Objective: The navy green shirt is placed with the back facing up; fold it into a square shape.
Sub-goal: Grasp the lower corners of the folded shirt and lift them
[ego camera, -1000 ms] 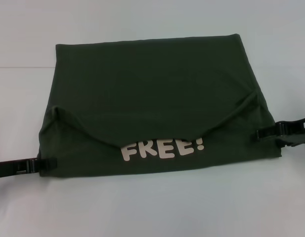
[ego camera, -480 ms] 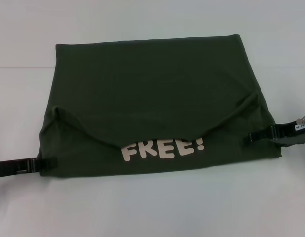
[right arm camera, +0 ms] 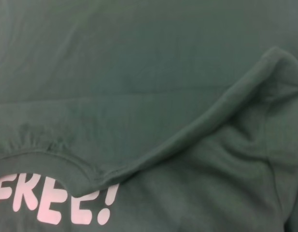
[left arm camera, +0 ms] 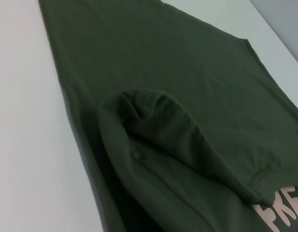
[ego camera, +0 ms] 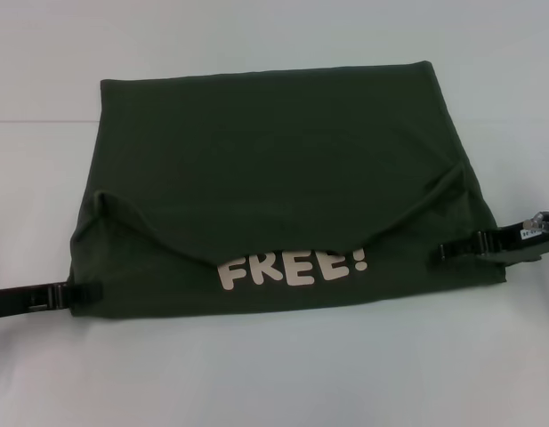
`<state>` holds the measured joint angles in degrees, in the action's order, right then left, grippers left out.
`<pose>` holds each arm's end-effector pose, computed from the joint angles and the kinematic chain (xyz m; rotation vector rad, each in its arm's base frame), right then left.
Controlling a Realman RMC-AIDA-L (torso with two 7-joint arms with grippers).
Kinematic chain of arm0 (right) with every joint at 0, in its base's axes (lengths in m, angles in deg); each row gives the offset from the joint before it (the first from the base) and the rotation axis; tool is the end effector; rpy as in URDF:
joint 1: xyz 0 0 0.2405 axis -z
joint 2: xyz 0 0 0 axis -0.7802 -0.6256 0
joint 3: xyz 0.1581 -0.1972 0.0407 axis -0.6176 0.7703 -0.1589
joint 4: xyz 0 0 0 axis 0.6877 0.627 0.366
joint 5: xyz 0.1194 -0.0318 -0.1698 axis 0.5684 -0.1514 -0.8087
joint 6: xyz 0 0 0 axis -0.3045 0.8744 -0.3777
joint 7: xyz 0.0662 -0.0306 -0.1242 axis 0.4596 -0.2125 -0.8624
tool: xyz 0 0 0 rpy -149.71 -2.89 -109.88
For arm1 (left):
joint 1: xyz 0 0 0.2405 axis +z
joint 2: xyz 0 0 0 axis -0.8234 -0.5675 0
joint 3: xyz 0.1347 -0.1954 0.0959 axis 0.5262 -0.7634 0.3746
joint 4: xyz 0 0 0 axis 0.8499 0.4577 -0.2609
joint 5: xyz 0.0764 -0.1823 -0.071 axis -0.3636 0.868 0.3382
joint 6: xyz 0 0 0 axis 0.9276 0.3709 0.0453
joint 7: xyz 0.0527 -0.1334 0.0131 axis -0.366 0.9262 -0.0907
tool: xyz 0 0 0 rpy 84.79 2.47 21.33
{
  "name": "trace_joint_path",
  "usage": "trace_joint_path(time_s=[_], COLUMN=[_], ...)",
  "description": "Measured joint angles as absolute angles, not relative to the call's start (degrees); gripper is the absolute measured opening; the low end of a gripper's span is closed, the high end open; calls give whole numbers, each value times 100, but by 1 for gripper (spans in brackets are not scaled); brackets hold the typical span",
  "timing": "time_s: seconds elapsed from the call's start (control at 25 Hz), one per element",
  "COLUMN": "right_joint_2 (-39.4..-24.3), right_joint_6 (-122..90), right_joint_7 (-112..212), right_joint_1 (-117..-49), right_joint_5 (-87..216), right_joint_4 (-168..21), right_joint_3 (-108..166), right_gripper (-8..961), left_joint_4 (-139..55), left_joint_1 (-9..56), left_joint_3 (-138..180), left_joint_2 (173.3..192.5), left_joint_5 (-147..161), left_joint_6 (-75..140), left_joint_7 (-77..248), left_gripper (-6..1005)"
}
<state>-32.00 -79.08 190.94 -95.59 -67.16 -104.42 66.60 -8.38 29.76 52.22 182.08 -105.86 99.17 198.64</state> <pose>0.2817 0.4019 0.0175 -2.1866 1.6741 -0.0040 -0.3550 0.3238 0.0311 -2.1873 -1.5472 -0.4474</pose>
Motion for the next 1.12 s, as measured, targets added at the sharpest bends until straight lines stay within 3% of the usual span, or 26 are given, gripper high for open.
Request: trace_joint_path(time_s=[0.28, 0.48, 0.68, 0.8, 1.0, 1.12], right_joint_2=[-3204, -3212, -3213, -3211, -3175, -3154], right_joint_6=[-7830, -7807, -7818, -7848, -7868, -7887], right_joint_7=[19280, 19291, 19304, 19308, 19316, 19298], right_joint_1=[-9523, -9508, -9500, -9500, -9495, -9475], right_joint_5=[-6780, -6827, -6831, -6834, -6835, -6830], right_joint_4=[-10436, -10436, -10436, -10439, -10453, -10479], right_joint_3=[6675, 6685, 6667, 6666, 6658, 6647], right_gripper=[921, 779, 534, 288, 94, 94], left_joint_4=[-836, -836, -836, -836, -836, -836], left_joint_1=[2976, 2976, 2976, 2977, 2976, 2975], left_joint_3=[5219, 5213, 5211, 5211, 5210, 5216], left_joint_2=[18208, 18208, 18208, 18208, 18208, 18184], left_joint_5=[-10586, -10586, -10586, -10586, -10586, -10586], left_joint_6=[9917, 9918, 9925, 9939, 10011, 10058], left_joint_7=[19864, 19864, 19864, 19864, 19864, 19911], left_gripper=[57, 57, 58, 58, 58, 58])
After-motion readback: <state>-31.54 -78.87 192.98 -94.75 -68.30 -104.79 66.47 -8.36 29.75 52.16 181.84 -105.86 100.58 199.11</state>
